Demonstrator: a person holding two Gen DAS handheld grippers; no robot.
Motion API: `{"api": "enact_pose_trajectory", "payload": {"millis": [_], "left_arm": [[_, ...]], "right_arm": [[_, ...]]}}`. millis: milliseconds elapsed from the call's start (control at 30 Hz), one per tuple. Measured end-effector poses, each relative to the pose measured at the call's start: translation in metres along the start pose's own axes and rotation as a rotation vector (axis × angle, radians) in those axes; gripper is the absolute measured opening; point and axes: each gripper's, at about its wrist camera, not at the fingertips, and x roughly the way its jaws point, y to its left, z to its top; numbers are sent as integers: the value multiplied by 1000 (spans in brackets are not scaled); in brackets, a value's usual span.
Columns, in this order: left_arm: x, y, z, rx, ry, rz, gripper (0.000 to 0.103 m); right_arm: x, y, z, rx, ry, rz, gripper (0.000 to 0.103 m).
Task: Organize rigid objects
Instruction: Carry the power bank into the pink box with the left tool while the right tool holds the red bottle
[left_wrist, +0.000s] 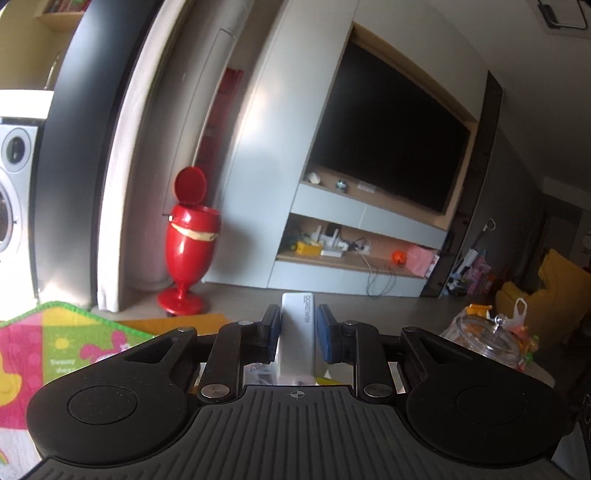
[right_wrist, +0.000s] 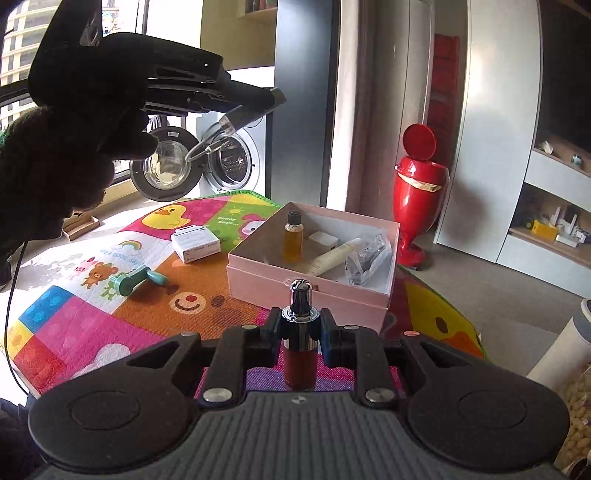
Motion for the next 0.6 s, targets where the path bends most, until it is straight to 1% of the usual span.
{"api": "enact_pose_trajectory", "payload": {"millis": [67,133,233,333,433,533,600], "left_arm": [[13,7,-7,-19,-12,54,25],[12,17,-22,-35,-10,104,25],[-5,36,-53,-71,15,135,25],[-25,48,-86,-78,37,133,25],[-38,57,-116,-88,72,121,25],[-41,65,-137,-92,113,125,25],[-42,72,-144,-100,133,124,25]], "right_arm": [[2,-6,0,15,-4,-13,20],[5,-13,5,23,-18,-36,20],[11,-25,23,33,-59,-63,20],[27,-39,50,73,-87,-62,20],[59,-54,76,151,-67,-33,20],[100,-60,95,218,-30,12,20],[141,-59,108,269,20,61,20]]}}
